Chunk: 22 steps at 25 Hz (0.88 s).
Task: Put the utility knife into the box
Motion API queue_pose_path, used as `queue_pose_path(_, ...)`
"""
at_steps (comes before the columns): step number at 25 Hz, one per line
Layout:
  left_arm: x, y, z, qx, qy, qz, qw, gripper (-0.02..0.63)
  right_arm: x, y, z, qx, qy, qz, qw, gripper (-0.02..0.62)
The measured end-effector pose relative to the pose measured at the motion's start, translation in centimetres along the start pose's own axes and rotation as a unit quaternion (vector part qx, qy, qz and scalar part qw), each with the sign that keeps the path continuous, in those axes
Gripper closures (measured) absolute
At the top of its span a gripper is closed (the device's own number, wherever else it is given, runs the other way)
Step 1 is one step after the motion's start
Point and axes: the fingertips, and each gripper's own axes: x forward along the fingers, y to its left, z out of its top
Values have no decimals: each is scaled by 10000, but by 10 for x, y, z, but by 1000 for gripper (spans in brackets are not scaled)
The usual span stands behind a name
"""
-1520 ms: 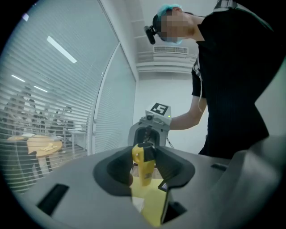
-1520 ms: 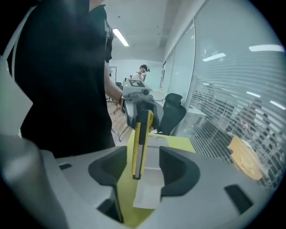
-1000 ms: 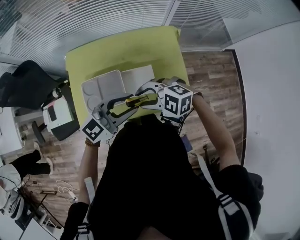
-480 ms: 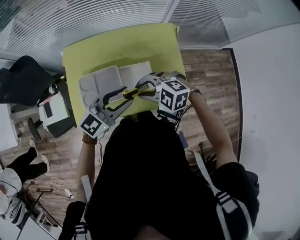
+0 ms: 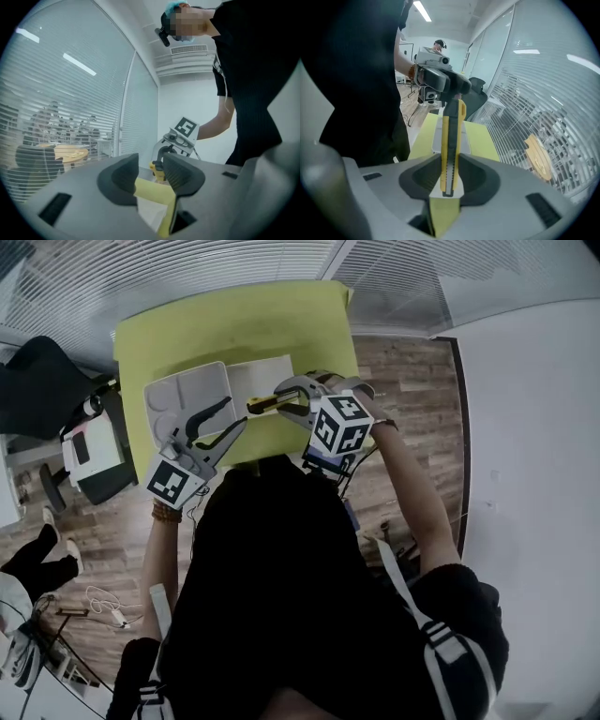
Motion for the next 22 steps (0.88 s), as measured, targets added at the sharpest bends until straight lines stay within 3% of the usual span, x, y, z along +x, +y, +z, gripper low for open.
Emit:
queue_pose_path(7, -1, 17, 2, 0, -71, 859, 9963, 442, 8, -7, -16, -74, 306, -149, 9994, 484)
queue_pose_path(11, -7, 25, 3, -23, -52, 1232, 9924, 498, 18, -8, -24, -159, 481, -178, 9986, 483)
queue_pose_path(13, -10, 28, 3, -33, -60, 1364, 9906, 560, 23, -9, -28, -233, 577, -197, 9979, 483)
queue_pose_path(18, -17, 32, 3, -7, -21, 1660, 9861, 583, 34, -13, -29, -338, 648, -158, 9972, 484)
queue_pose_path(22, -19, 26, 0, 123, 67, 1646, 9863, 583, 44, -12, -27, -354, 638, -38, 9973, 483)
